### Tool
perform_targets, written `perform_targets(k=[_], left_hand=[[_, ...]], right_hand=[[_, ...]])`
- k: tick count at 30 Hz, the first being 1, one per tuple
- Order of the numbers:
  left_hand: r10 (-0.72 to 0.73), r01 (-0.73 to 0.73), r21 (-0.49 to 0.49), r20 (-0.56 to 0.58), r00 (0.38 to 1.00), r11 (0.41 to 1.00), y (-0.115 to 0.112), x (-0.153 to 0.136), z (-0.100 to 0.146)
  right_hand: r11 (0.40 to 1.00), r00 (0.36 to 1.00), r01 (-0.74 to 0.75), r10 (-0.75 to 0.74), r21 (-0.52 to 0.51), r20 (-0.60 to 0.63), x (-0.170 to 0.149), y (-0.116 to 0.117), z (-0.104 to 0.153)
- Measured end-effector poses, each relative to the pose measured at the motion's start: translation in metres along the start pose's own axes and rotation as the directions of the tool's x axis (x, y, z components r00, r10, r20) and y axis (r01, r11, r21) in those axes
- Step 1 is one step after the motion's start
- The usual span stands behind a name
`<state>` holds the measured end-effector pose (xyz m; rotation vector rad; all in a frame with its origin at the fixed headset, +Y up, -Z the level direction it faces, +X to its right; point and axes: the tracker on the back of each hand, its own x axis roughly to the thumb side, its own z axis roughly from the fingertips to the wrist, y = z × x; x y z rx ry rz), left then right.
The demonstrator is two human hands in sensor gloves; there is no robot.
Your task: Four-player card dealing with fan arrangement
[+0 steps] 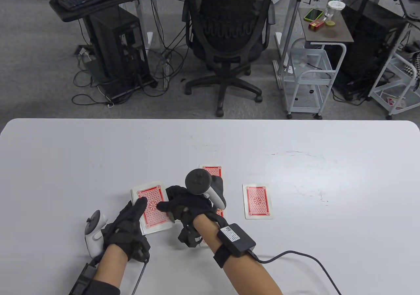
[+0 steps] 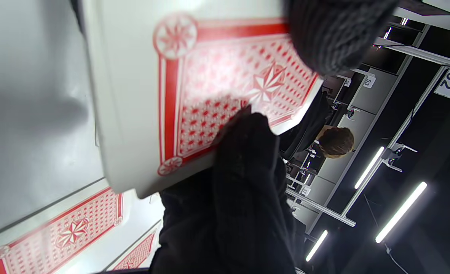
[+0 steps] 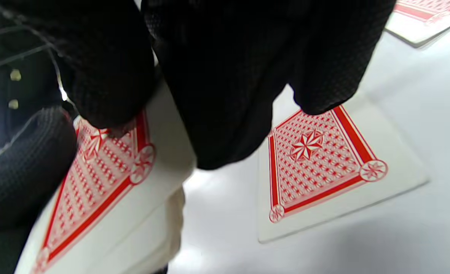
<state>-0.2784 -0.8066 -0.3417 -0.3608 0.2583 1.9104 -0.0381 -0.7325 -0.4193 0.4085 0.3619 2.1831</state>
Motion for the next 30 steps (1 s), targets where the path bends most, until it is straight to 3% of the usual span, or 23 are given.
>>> perform_targets(k=[6,12,16,19,22,26,30], left_hand=[[0.022,-0.022,-0.033,0.003,1.000,0.999,-0.007,0.002,-0.003],[-0.010,0.010,-0.004,-0.008,1.000,1.000,-0.004,0.001,-0.006],[-0.009,0.009,0.010,-0.001,1.000,1.000,0.000,0.003,-0.005],[-0.001,0.001,0.020,0.008,1.000,1.000,0.004,0.005,-0.004],[0.005,-0.005,0.032,0.006,1.000,0.999,0.008,0.005,-0.004],[-0.001,0.001,0.037,-0.004,1.000,0.999,0.011,0.005,-0.006],[-0.003,0.003,0.036,-0.004,1.000,0.999,0.010,0.005,-0.005]], right_hand=[[0.977,0.978,0.210,-0.209,0.038,-0.017,-0.020,-0.023,-0.001],[0.990,0.987,0.062,-0.080,-0.129,-0.142,-0.038,-0.073,-0.006],[0.968,0.955,-0.162,0.104,-0.194,-0.279,-0.048,-0.096,-0.020],[0.898,0.854,-0.416,0.333,-0.142,-0.400,-0.057,-0.104,-0.036],[0.843,0.751,-0.534,0.437,-0.065,-0.495,-0.065,-0.102,-0.046],[0.707,0.576,-0.706,0.604,0.036,-0.550,-0.078,-0.090,-0.060],[0.681,0.543,-0.728,0.643,0.079,-0.540,-0.084,-0.084,-0.061]])
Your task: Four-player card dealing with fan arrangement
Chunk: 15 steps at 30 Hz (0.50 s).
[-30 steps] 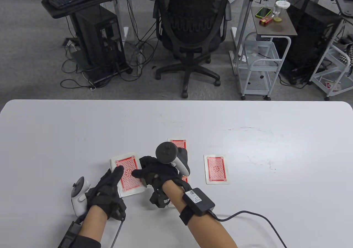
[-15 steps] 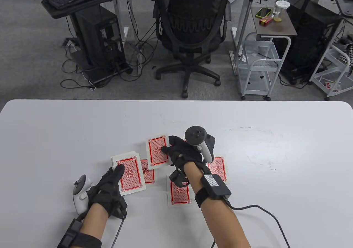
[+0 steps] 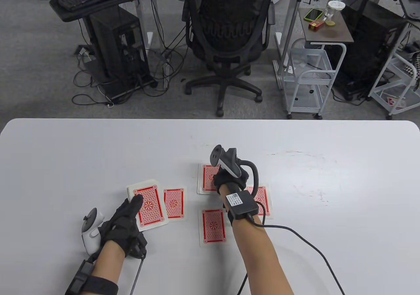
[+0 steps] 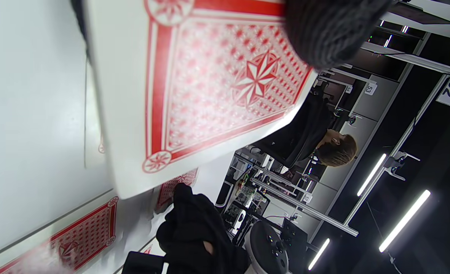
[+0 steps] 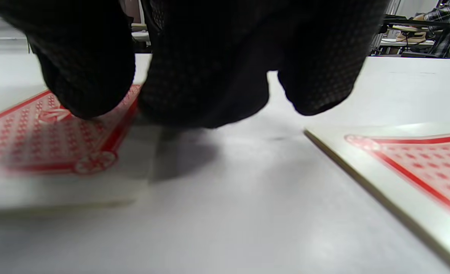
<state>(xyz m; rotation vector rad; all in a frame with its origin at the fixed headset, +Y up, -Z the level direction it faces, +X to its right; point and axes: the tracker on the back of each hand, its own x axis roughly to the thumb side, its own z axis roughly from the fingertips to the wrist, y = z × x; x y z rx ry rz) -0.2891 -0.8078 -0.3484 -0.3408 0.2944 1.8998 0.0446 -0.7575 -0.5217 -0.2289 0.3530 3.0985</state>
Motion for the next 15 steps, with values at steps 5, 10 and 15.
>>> perform_targets(k=[5,10,15], left_hand=[[-0.002,0.002,-0.002,0.008,1.000,1.000,0.001,-0.001,-0.002],[-0.007,0.007,-0.017,0.010,1.000,1.000,-0.006,-0.004,-0.002],[-0.018,0.019,-0.046,0.014,1.000,0.999,-0.016,-0.006,-0.001]], right_hand=[[0.974,0.971,0.223,-0.219,-0.039,0.094,-0.003,-0.022,0.025],[0.833,0.764,0.528,-0.551,0.167,0.335,0.020,-0.036,0.075],[0.781,0.621,0.513,-0.624,0.357,0.473,0.051,-0.013,0.120]])
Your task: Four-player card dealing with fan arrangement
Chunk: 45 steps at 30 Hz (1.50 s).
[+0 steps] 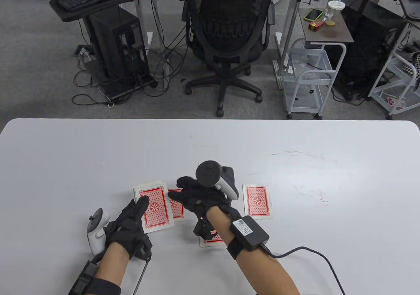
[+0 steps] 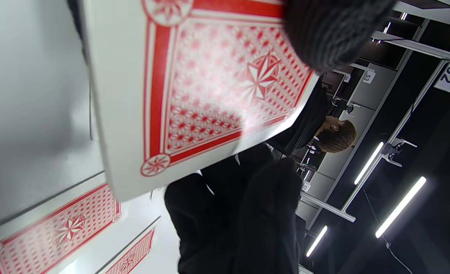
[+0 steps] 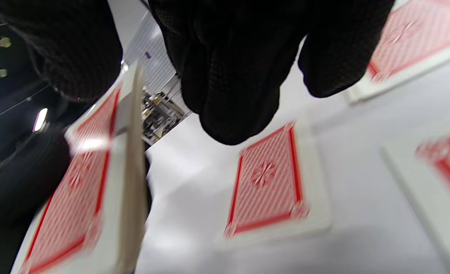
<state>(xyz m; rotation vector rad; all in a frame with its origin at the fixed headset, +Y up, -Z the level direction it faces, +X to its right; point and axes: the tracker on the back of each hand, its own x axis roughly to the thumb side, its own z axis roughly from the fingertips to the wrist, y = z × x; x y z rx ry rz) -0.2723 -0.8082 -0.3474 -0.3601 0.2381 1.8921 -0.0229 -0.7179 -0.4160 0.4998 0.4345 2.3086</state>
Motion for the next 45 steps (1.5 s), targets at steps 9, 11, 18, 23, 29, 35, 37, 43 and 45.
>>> perform_targets(k=[9,11,18,23,29,35,37,43,45], left_hand=[[0.019,-0.018,-0.032,0.005,1.000,0.999,-0.010,-0.004,0.005],[0.029,-0.028,-0.048,0.008,1.000,0.998,-0.013,-0.003,0.004],[0.003,-0.003,-0.028,-0.002,1.000,1.000,-0.011,-0.004,0.005],[-0.002,0.002,-0.022,-0.014,1.000,1.000,-0.007,-0.004,0.002],[-0.030,0.030,-0.031,-0.028,0.999,0.999,-0.007,-0.005,-0.001],[-0.036,0.036,-0.014,-0.028,0.999,0.999,-0.004,-0.004,0.001],[-0.035,0.034,-0.010,-0.027,0.999,0.999,-0.003,-0.004,0.002],[-0.035,0.035,-0.022,-0.014,0.999,0.999,-0.009,-0.004,0.002],[-0.037,0.037,-0.032,-0.011,0.999,0.999,-0.013,-0.004,0.002]], right_hand=[[0.966,0.967,0.254,-0.254,-0.044,0.018,-0.018,0.011,0.010],[0.944,0.944,0.330,-0.330,-0.010,0.012,-0.024,0.007,0.013],[0.961,0.962,0.271,-0.273,-0.046,-0.023,-0.058,-0.052,0.040],[0.980,0.977,0.037,-0.077,-0.197,-0.201,-0.107,-0.106,0.070],[0.937,0.842,-0.298,0.169,-0.181,-0.512,-0.156,-0.119,0.083],[0.789,0.607,-0.614,0.464,-0.011,-0.645,-0.170,-0.102,0.074],[0.783,0.602,-0.621,0.465,-0.015,-0.650,-0.169,-0.102,0.075],[0.848,0.761,-0.502,0.339,-0.170,-0.553,-0.129,-0.113,0.091],[0.889,0.842,-0.403,0.266,-0.217,-0.470,-0.108,-0.106,0.092]])
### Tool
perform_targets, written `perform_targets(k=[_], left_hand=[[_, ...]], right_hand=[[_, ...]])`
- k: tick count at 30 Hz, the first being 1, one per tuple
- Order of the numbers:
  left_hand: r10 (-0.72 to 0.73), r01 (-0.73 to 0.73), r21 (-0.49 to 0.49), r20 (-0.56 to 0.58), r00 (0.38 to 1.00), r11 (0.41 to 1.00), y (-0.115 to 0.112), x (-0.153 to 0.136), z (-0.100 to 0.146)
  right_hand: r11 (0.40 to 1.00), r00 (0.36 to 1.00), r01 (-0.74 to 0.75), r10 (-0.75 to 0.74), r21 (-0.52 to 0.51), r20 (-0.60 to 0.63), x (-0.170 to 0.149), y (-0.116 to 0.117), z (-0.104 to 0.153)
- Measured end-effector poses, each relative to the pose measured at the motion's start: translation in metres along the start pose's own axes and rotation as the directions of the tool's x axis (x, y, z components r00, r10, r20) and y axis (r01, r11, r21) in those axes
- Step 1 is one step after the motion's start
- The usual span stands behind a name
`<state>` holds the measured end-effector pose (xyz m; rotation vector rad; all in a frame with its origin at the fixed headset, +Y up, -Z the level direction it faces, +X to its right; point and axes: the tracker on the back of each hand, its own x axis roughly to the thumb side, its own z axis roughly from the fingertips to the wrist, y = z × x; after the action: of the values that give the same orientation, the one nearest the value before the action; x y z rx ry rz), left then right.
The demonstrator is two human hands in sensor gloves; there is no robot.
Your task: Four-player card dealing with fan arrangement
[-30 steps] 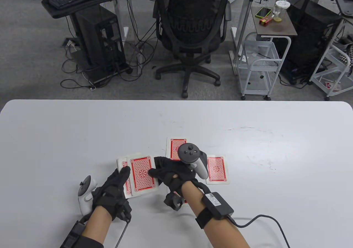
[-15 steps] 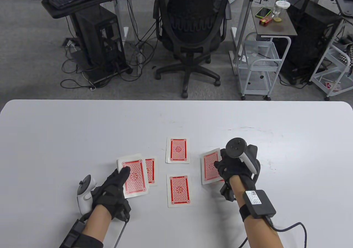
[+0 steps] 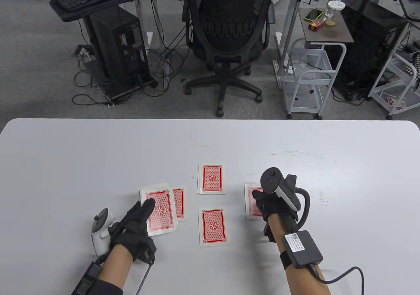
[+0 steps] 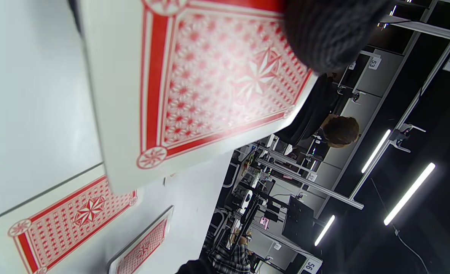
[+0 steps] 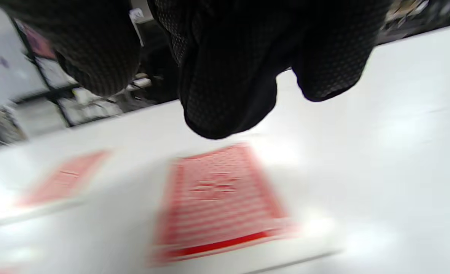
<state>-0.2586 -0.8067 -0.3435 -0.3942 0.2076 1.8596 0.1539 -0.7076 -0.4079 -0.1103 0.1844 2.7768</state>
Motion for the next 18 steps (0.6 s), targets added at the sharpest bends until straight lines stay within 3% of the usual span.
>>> perform_targets(k=[2,4,7,12,14,18], left_hand=[[-0.008,0.008,-0.010,0.004,1.000,1.000,-0.005,-0.001,0.001],[-0.019,0.020,-0.018,0.006,1.000,1.000,-0.011,-0.003,0.001],[-0.041,0.041,-0.041,-0.001,0.999,0.998,-0.018,-0.006,0.002],[-0.082,0.081,-0.076,-0.002,0.997,0.994,-0.034,-0.011,0.003],[-0.107,0.106,-0.046,-0.009,0.994,0.993,-0.038,-0.011,0.006],[-0.105,0.104,-0.078,-0.012,0.994,0.992,-0.039,-0.013,0.004]], right_hand=[[0.988,0.984,0.151,-0.154,0.042,0.094,0.025,0.005,0.011],[0.940,0.920,0.310,-0.335,0.144,0.204,0.055,0.021,0.024],[0.866,0.826,0.412,-0.487,0.283,0.285,0.087,0.049,0.038],[0.858,0.818,0.413,-0.497,0.306,0.291,0.108,0.077,0.048],[0.861,0.827,0.447,-0.501,0.244,0.254,0.105,0.079,0.049],[0.825,0.793,0.501,-0.558,0.261,0.244,0.094,0.077,0.046]])
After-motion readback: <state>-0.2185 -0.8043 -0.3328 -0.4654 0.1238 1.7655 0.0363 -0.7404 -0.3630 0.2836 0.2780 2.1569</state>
